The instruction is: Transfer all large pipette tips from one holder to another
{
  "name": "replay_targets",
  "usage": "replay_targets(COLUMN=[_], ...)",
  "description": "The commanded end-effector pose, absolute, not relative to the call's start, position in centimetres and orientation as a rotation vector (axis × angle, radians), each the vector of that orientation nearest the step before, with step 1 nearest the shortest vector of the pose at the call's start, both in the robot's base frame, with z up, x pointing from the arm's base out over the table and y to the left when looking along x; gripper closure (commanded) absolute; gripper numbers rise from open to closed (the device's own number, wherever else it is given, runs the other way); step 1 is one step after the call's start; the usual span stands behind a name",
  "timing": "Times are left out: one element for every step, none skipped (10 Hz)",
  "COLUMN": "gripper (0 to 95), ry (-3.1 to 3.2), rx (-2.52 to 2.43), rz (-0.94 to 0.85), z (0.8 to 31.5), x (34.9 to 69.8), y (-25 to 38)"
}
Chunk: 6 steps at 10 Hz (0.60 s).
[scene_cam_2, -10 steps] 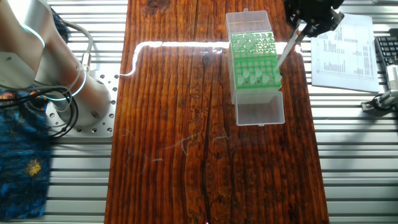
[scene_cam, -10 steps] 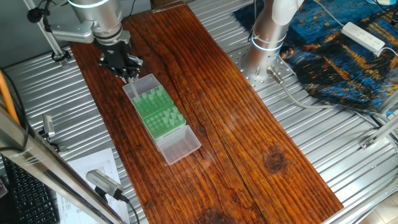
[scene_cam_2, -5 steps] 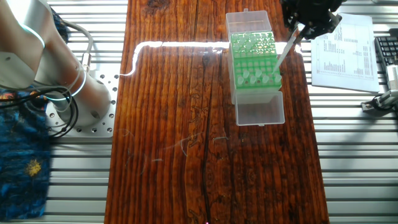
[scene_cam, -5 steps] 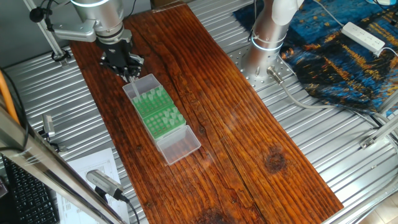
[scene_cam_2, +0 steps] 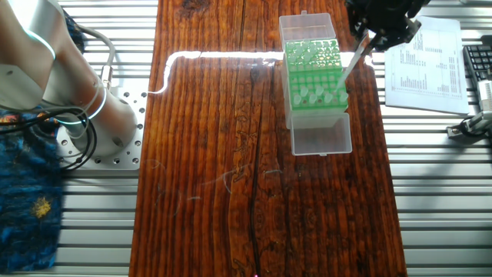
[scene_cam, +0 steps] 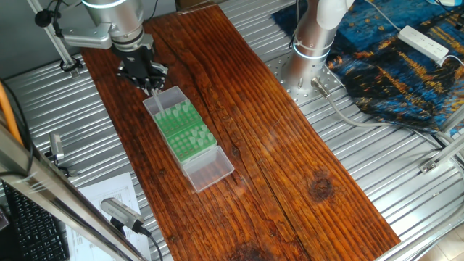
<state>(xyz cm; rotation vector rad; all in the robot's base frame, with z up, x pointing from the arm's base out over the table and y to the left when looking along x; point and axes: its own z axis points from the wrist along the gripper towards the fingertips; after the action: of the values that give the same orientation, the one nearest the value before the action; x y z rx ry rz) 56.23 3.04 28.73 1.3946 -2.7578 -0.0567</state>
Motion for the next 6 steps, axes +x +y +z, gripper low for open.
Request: replay_targets(gripper=[95.0,95.0,95.0,95.0,95.0,95.0], ry=[-2.765,-2.768,-2.769,-2.77,-2.771,-2.773], rx=[1.395,1.393,1.392,1.391,1.39,1.386], rz=[-0.06,-0.065,-0.065,-0.066,-0.067,-0.069], z=[28.52,28.4,28.27,28.22,28.19,28.16], x=[55.87,55.76,55.73,55.72,55.73,55.75], y=[3.01,3.0,3.03,3.04,3.06,3.07])
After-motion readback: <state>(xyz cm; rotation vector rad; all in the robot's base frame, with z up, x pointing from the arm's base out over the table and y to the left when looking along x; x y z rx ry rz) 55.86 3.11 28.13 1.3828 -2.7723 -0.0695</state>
